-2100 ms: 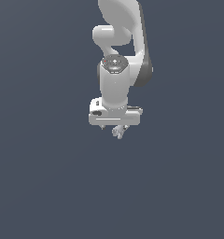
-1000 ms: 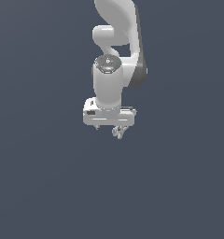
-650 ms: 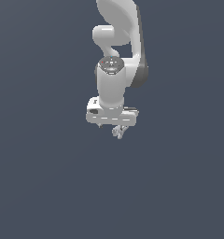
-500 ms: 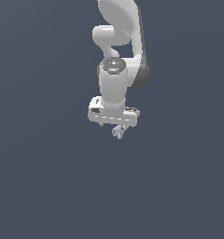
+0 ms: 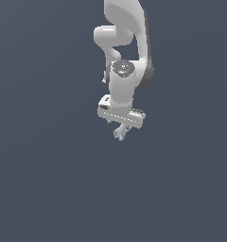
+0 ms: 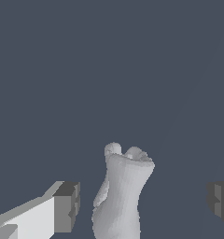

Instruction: Pick up the object and move it to a goal position.

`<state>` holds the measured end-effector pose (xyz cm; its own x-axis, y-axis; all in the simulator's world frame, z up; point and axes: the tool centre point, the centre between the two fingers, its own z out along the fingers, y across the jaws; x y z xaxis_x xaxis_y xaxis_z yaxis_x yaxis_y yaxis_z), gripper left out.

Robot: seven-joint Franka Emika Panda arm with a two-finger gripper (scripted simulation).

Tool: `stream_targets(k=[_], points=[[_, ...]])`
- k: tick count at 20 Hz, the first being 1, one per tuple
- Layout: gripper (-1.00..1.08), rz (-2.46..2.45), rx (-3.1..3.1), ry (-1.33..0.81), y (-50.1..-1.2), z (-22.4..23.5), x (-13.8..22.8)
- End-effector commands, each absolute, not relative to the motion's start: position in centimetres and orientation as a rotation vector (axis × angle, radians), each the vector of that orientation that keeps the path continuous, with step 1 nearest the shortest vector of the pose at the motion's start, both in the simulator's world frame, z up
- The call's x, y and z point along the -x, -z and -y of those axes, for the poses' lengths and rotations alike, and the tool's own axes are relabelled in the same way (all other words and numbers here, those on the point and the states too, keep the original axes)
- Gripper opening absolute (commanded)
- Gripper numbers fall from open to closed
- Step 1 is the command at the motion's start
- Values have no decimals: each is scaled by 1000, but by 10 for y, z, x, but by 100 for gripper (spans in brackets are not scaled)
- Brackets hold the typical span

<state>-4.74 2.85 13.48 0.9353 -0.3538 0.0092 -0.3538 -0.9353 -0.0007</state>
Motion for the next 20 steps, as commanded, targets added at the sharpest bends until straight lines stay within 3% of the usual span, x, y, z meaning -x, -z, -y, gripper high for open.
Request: stream_targets(k=[1,20], points=[[100,647,-3074,-11,-130,-34,56],[100,870,-3019,0,-115,-49,81]])
